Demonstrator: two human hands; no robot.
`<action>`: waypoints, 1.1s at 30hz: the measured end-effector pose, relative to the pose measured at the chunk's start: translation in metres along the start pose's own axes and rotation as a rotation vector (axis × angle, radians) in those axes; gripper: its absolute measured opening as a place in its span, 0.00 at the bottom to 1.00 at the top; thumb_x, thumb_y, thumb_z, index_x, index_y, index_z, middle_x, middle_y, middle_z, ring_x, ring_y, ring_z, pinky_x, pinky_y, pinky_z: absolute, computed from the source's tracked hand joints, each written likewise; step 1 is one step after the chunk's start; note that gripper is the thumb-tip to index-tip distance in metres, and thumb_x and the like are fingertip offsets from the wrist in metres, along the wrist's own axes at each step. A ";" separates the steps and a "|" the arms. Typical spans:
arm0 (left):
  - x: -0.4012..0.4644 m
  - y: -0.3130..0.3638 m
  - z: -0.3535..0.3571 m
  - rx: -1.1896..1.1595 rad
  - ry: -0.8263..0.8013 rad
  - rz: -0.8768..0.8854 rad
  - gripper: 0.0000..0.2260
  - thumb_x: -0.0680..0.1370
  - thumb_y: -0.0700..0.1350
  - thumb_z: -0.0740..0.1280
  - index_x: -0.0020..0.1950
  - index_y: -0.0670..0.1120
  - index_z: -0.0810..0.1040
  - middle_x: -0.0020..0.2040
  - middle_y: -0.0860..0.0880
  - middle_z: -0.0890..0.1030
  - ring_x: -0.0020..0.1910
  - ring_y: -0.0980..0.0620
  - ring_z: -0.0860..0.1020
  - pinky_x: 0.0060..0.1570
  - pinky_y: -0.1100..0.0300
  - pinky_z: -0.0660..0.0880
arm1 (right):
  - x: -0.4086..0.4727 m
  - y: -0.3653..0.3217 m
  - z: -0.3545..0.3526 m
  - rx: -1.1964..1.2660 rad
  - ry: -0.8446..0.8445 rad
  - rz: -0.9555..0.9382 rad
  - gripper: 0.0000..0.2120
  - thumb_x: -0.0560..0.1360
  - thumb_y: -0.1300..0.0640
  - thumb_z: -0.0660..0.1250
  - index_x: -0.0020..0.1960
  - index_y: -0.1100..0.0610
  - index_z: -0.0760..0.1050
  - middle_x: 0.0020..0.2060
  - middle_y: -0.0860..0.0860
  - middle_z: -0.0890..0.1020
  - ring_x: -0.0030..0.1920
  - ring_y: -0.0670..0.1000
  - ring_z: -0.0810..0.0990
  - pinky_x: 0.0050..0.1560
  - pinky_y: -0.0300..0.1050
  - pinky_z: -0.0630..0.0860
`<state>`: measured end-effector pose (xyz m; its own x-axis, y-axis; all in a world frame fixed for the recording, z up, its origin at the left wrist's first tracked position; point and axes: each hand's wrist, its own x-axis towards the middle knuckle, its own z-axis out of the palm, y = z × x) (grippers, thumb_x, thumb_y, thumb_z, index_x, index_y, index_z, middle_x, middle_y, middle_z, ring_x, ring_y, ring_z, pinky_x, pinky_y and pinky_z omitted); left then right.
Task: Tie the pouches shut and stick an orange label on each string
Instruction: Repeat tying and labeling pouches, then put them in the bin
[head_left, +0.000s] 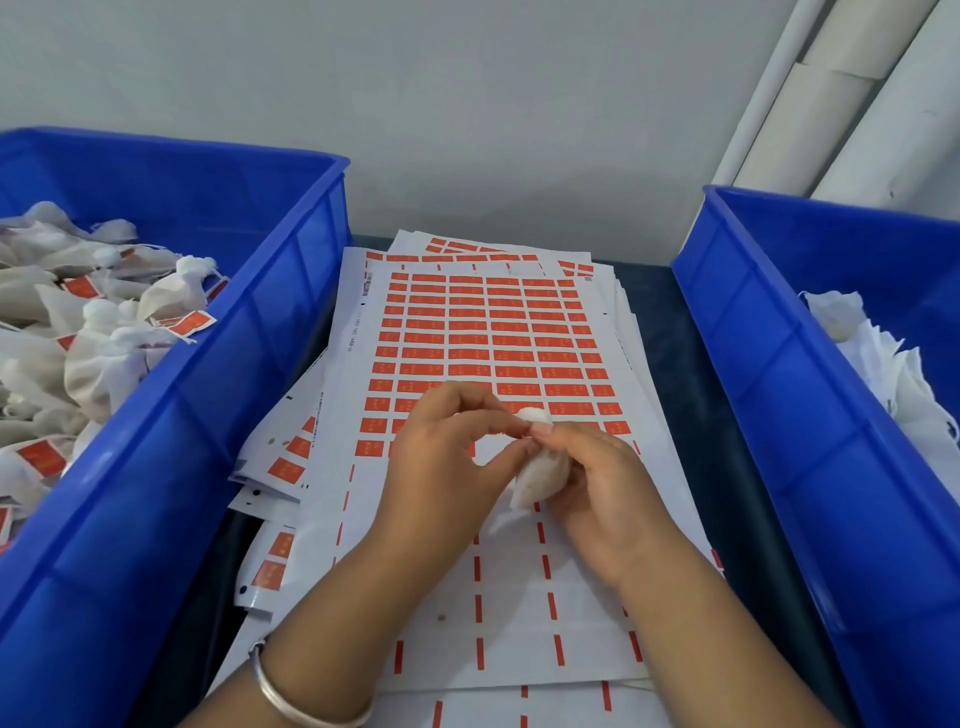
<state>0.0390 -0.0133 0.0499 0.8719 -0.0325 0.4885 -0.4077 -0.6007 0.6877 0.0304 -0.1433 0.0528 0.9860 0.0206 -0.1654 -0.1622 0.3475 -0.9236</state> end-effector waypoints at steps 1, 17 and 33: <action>0.000 0.000 0.000 0.026 -0.003 0.000 0.10 0.68 0.51 0.72 0.46 0.49 0.85 0.42 0.66 0.70 0.44 0.63 0.72 0.41 0.75 0.69 | 0.000 0.000 0.000 0.007 -0.001 0.001 0.15 0.77 0.60 0.65 0.40 0.45 0.85 0.46 0.49 0.86 0.54 0.51 0.83 0.55 0.47 0.79; -0.001 -0.006 0.003 0.188 -0.139 -0.184 0.04 0.73 0.53 0.70 0.43 0.56 0.77 0.46 0.61 0.73 0.48 0.60 0.70 0.52 0.67 0.67 | -0.001 0.009 0.002 -0.534 0.113 -0.177 0.11 0.74 0.53 0.70 0.33 0.45 0.80 0.33 0.31 0.81 0.41 0.28 0.77 0.31 0.19 0.67; 0.016 -0.022 -0.010 0.086 -0.038 -0.375 0.03 0.76 0.48 0.66 0.49 0.57 0.76 0.38 0.63 0.73 0.36 0.61 0.73 0.38 0.68 0.68 | 0.005 0.009 -0.004 -0.478 0.016 -0.102 0.13 0.71 0.58 0.74 0.49 0.42 0.75 0.45 0.32 0.80 0.48 0.39 0.79 0.33 0.26 0.74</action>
<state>0.0596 0.0079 0.0483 0.9663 0.1733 0.1906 -0.0361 -0.6414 0.7663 0.0341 -0.1436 0.0427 0.9977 -0.0069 -0.0679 -0.0682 -0.1222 -0.9902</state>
